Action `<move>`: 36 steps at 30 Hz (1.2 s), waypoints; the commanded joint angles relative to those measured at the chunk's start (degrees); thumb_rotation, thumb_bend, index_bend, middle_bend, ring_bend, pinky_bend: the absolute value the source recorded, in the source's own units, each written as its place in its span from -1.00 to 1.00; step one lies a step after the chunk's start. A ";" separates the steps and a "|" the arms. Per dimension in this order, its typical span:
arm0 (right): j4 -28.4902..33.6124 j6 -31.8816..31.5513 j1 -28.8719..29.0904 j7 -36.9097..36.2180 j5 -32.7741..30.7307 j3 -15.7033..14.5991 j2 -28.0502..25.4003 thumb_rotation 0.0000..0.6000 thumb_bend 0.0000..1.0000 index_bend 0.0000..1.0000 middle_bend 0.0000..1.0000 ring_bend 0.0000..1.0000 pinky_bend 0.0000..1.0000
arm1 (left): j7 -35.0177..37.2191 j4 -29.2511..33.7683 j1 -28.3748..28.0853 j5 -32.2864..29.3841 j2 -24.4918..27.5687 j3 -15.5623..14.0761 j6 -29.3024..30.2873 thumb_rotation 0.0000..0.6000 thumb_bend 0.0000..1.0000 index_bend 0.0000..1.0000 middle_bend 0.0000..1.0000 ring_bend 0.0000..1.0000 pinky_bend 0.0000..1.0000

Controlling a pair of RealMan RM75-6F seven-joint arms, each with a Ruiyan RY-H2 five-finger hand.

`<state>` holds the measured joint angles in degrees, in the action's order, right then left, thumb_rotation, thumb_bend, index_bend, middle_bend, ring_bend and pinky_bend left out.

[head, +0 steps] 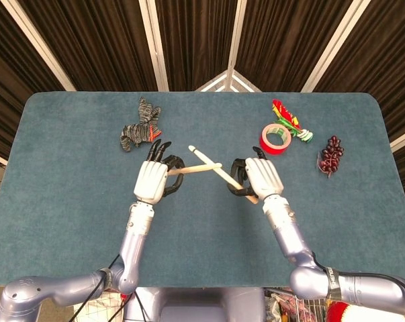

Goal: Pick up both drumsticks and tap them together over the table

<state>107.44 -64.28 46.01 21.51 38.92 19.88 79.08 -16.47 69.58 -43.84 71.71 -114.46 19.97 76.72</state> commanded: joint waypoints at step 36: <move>-25.48 6.15 -13.50 -23.64 34.03 -16.58 -3.61 1.00 -0.03 0.74 0.40 0.13 -0.93 | 1.48 -0.17 14.12 3.80 27.83 -15.62 -8.65 1.00 0.18 0.27 0.22 -0.75 -1.00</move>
<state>83.01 -58.38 32.90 -1.74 72.62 3.56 74.85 -16.82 72.35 -29.98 75.40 -84.84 4.85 69.20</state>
